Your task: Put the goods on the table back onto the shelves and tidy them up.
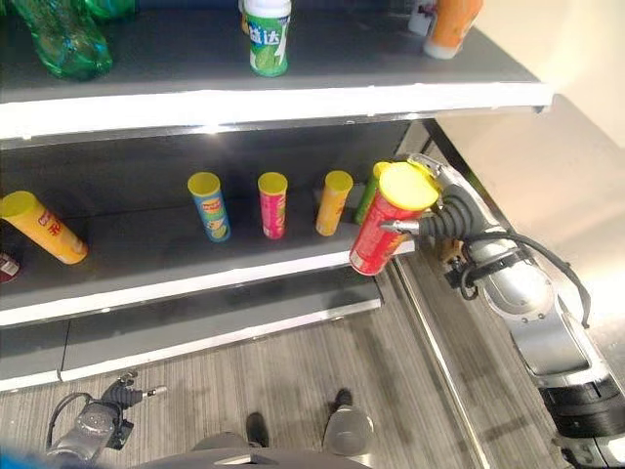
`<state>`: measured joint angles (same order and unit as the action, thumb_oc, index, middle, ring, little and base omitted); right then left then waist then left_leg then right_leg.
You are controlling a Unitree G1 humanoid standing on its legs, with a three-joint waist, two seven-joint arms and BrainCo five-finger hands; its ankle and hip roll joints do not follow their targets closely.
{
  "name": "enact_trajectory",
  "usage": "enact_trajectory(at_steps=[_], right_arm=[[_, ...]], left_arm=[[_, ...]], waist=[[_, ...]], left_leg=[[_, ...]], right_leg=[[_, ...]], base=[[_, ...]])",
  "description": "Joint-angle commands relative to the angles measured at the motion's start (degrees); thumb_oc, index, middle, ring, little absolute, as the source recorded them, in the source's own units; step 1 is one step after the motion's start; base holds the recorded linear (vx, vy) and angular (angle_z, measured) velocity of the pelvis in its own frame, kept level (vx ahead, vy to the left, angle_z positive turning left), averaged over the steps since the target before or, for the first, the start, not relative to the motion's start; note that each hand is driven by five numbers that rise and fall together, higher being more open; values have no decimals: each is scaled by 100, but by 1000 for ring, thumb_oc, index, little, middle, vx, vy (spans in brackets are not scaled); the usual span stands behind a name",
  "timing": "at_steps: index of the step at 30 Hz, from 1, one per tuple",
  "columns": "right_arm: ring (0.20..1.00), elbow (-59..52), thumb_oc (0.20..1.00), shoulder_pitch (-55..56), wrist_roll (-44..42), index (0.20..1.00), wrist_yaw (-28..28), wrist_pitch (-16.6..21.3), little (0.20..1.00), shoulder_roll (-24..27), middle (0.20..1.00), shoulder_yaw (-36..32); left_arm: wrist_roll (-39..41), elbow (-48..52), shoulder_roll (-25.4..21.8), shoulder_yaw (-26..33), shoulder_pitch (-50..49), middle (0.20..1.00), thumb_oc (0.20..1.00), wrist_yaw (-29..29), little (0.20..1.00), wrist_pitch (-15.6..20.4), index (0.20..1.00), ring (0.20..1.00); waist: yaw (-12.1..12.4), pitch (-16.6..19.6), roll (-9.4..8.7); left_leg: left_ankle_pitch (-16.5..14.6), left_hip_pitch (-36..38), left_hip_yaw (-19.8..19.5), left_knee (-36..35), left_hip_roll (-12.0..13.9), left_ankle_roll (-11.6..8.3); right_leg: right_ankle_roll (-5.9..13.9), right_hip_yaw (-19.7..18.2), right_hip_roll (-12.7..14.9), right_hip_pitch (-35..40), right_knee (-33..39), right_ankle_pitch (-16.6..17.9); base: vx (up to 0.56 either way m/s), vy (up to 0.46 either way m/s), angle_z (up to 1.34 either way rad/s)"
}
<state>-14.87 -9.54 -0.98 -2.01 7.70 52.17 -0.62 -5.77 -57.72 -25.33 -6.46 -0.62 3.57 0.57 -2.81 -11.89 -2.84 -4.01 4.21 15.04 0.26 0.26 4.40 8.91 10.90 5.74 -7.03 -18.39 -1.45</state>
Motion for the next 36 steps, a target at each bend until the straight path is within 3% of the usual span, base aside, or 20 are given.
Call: enact_trajectory(at_steps=[1,5,6,10,12,13,15,18,20,21,22,24,27,28,29,30,31,32,34,36], right_arm=[[200,-182,200,-619,-54,200,101,170,200,146,200,-135],[200,-228,200,-591,-75,200,102,185,200,123,200,-72],[200,-312,200,-537,-150,200,53,202,200,82,200,-67],[200,-240,200,-587,131,200,2,132,200,182,200,195],[200,-105,200,-596,98,200,-29,152,200,251,200,397],[200,-113,200,-552,93,200,-21,161,200,303,200,381],[200,-100,200,-293,55,200,-11,98,200,431,200,223],[200,-98,200,-334,69,200,-13,103,200,407,200,270],[200,-96,200,-338,103,200,-10,93,200,360,200,267],[200,-64,200,-388,197,200,0,45,200,285,200,325],[200,-62,200,-393,199,200,1,44,200,282,200,328],[200,-64,200,-580,354,200,-18,5,200,119,200,567],[200,-30,200,-721,420,200,-10,-14,200,25,200,733],[200,9,200,-947,539,200,-57,-49,200,-265,200,1116],[200,15,200,-955,540,200,-55,-48,200,-266,200,1124],[200,39,200,-870,658,200,-102,-86,200,-313,200,1201],[200,39,200,-873,659,200,-101,-86,200,-314,200,1200],[200,115,200,-993,638,200,-84,-111,200,-362,200,1294],[200,128,200,-1013,637,200,-80,-107,200,-363,200,1308],[200,404,200,-1004,968,200,66,-248,200,-482,200,1403]], left_arm=[[-21,-251,67,-77,120,1000,1000,-71,1000,28,1000,1000],[127,-102,196,-13,87,1000,1000,-31,1000,19,1000,1000],[94,-66,285,-86,122,1000,1000,-18,1000,23,1000,1000],[53,-13,408,-32,70,1000,1000,32,1000,-17,1000,1000],[156,-316,483,95,140,1000,1000,206,1000,-5,1000,1000],[175,-351,494,104,151,1000,1000,234,1000,-5,1000,1000],[45,-282,449,-42,103,1000,1000,196,1000,-23,1000,1000],[-45,-305,446,-119,75,1000,1000,166,1000,-9,1000,1000],[-137,-383,434,-181,150,1000,1000,143,1000,-8,1000,1000],[-228,-398,397,-256,219,1000,1000,135,1000,6,1000,1000],[-229,-401,395,-255,221,1000,1000,136,1000,7,1000,1000],[-327,-414,296,-305,288,1000,1000,170,1000,19,1000,1000],[-341,-432,238,-279,331,1000,1000,197,1000,9,1000,1000],[-322,-358,113,-248,295,1000,1000,197,1000,-23,1000,1000],[-322,-355,112,-244,292,1000,1000,196,1000,-25,1000,1000],[-339,-281,70,-252,285,1000,1000,172,1000,-53,1000,1000],[-339,-281,69,-250,288,1000,1000,171,1000,-53,1000,1000],[-278,-270,55,-290,357,1000,1000,184,1000,-47,1000,1000],[-277,-272,56,-284,360,1000,1000,184,1000,-46,1000,1000],[-46,-76,145,-295,323,1000,1000,229,1000,-38,1000,1000]], waist=[[74,273,-181],[136,322,-215],[134,239,-226],[108,143,-151],[31,182,-124],[-19,218,-73],[-122,316,232],[-104,330,315],[-132,318,347],[-136,312,319],[-132,313,306],[-105,313,254],[-89,307,212],[7,152,251],[4,153,249],[-65,28,257],[-61,37,259],[-87,-40,259],[-87,-35,267],[23,39,166]], left_leg=[[62,-56,-439,-526,401,-797],[78,-216,-494,-273,416,-833],[-60,-525,-560,326,419,-896],[-95,-582,-279,624,771,-1055],[239,-460,-624,504,1465,-1201],[417,-416,-647,345,1650,-1254],[847,-392,-584,-242,1988,-1556],[782,-337,-626,-348,1901,-1619],[667,-312,-549,-369,1761,-1610],[539,-300,-471,-371,1524,-1543],[536,-299,-462,-370,1507,-1534],[320,-245,-377,-464,1115,-1314],[216,-209,-294,-526,904,-1172],[36,-125,-55,-526,736,-971],[36,-128,-54,-526,735,-971],[9,-74,-67,-526,791,-987],[23,-92,-64,-526,796,-987],[80,-123,-138,-526,801,-1003],[79,-130,-133,-526,812,-1007],[119,-218,-338,-526,759,-1059]], right_leg=[[-180,-461,-367,585,1384,-569],[-236,-593,-474,847,1986,-438],[-271,-394,-423,955,2155,-415],[-256,-84,-229,1077,2236,-350],[-161,89,67,950,2141,-415],[-138,133,102,935,2131,-445],[-49,248,234,1058,2159,-518],[4,237,322,1073,2152,-432],[101,252,520,1070,2121,-326],[213,226,764,1037,2075,-179],[223,219,782,1033,2075,-177],[373,136,1123,898,1948,9],[430,38,1319,714,1729,120],[365,332,1543,345,981,305],[364,326,1547,331,959,293],[304,-39,1151,85,775,150],[297,-41,1144,73,792,172],[279,-282,885,-87,1081,114],[274,-282,872,-90,1096,123],[271,-276,788,204,1854,121]], base=[[-45,-52,-7],[-62,-72,9],[-179,-59,17],[-106,95,48],[-39,233,11],[66,290,27],[211,413,66],[148,263,50],[146,372,1],[113,336,2],[120,338,18],[131,338,23],[122,347,5],[144,418,-44],[195,345,-71],[80,19,-59],[104,-9,-20],[19,-32,15],[19,-38,16],[59,-170,38]])
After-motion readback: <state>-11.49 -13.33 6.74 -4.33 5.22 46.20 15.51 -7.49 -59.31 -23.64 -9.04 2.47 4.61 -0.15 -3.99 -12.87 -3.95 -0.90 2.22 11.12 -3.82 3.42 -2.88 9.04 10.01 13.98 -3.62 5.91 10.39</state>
